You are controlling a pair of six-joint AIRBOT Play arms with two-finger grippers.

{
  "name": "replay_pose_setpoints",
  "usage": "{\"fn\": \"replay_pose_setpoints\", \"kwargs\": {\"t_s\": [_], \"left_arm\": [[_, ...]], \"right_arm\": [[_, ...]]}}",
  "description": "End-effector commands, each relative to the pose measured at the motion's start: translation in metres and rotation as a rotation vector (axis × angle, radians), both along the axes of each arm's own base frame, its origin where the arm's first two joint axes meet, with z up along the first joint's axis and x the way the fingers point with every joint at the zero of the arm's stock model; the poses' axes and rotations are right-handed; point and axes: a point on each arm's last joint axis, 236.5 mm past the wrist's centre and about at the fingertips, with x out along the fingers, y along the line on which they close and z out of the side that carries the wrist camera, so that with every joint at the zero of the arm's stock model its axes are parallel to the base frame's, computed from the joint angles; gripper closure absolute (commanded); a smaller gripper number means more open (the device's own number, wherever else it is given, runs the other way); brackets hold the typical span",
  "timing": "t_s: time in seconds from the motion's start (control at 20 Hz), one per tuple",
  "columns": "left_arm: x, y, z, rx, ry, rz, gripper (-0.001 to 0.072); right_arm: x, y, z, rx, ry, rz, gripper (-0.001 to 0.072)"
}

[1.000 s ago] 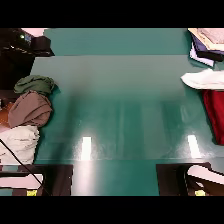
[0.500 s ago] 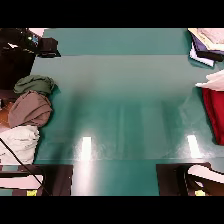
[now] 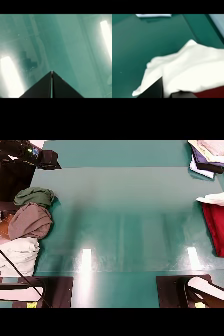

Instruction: Fold the shirts.

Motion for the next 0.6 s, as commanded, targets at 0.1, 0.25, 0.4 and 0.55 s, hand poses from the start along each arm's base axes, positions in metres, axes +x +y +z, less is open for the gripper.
{"fn": "replay_pose_setpoints", "kwargs": {"t_s": [0.1, 0.25, 0.4, 0.55], "left_arm": [[0.000, 0.000, 0.000, 0.014, -0.010, -0.019, 0.0677], [0.000, 0.000, 0.000, 0.014, -0.010, -0.020, 0.0677], [0.000, 0.000, 0.000, 0.013, -0.010, -0.019, 0.0677], [0.000, 0.000, 0.000, 0.012, -0.011, -0.019, 0.0677]], "right_arm": [[-0.076, -0.017, -0.059, -0.056, 0.315, -0.137, 0.0696], [-0.125, -0.024, -0.092, -0.045, 0.518, -0.233, 0.0590], [-0.140, -0.017, -0.113, -0.012, 0.595, -0.228, 0.0249], [-0.111, 0.006, -0.113, 0.066, 0.509, -0.192, 0.0263]]}}
